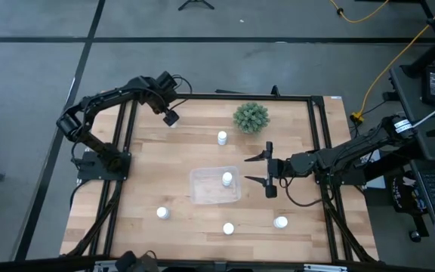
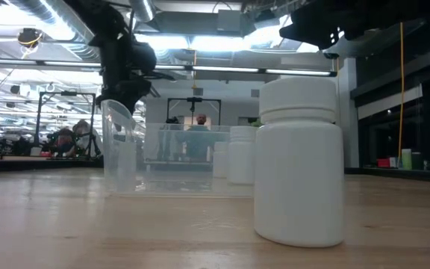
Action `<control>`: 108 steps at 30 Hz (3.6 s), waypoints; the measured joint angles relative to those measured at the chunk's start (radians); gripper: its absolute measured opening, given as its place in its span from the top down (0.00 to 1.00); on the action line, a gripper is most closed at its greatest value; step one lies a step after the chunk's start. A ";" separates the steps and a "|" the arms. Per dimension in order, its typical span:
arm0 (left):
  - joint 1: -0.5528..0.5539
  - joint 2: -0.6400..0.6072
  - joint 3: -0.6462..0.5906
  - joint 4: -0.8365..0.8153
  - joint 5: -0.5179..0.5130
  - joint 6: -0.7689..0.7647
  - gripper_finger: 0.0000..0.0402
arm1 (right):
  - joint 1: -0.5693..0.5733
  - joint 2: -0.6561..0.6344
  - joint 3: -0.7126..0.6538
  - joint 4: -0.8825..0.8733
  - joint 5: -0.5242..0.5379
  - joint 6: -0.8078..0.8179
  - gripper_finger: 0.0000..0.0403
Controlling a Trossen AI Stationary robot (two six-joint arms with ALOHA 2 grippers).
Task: Pick and place pill bottles into a basket
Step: Put the white medicine bottle into the transparent bin
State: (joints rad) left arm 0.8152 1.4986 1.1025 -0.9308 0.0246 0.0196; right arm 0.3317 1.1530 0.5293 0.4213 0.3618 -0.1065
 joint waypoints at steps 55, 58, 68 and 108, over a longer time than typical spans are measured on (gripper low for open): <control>-0.133 0.240 0.000 0.083 0.026 0.140 0.56 | 0.000 0.005 0.001 0.001 0.000 -0.004 0.33; -0.171 0.240 0.000 0.083 0.026 0.148 0.56 | 0.000 0.005 0.001 0.001 0.000 -0.004 0.33; -0.300 0.193 0.000 0.082 0.024 0.160 0.56 | 0.000 0.005 0.001 0.001 0.000 -0.004 0.33; -0.946 0.096 0.235 0.112 0.056 0.038 0.56 | -0.002 0.006 0.000 0.024 0.000 -0.008 0.33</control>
State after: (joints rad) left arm -0.1305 1.5951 1.3378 -0.8187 0.0809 0.0580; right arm 0.3302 1.1587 0.5297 0.4458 0.3618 -0.1143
